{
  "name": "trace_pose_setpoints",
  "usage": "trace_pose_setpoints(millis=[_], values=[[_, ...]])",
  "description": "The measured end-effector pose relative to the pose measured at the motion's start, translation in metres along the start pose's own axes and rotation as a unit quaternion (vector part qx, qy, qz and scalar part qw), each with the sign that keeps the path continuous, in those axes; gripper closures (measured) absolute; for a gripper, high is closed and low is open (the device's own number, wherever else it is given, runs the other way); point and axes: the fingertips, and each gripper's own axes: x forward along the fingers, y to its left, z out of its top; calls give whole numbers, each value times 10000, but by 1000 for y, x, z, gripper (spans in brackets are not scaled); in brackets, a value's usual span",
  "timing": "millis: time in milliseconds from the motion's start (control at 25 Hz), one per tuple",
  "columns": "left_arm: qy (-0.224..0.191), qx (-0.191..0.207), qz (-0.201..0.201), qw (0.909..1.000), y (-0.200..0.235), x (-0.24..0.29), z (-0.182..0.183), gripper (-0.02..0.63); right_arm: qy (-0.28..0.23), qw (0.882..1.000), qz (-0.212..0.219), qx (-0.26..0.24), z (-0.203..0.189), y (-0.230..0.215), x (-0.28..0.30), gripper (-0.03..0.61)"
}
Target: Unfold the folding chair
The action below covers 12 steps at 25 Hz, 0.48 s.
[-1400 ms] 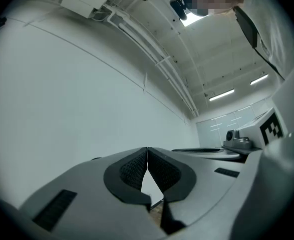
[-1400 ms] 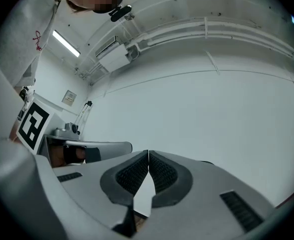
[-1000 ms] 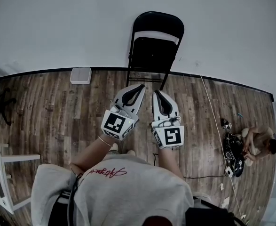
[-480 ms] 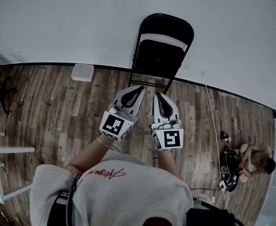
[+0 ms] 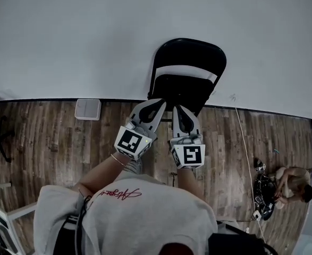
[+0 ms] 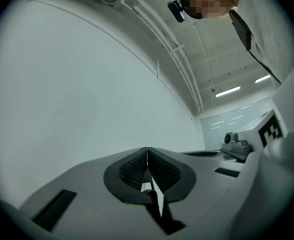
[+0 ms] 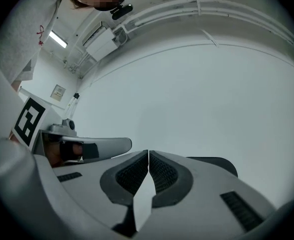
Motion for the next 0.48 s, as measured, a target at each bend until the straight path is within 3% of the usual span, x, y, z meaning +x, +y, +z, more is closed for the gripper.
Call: trace_pose_setpoints(millis=[160,240,400,440,480], values=[[236,90,-104,9996,47,43,-8,598,67,9995,-268,146,-1,-24,56,560],[571,25,-43,9984,65,59,-24,597,227,9986,-368,291,-14,-35,73,560],[1211,-301,-7,9922,98,87,-72,590,531,9909,-676,1033,-59,-66,95,558],[1365,-357,39,9900,108,94,-86,523,611,9881,-737,1201,-72,-72,100,558],[1576,-405,96,9866,119,101,-103,399,702,9852,-796,1349,-85,-76,105,557]])
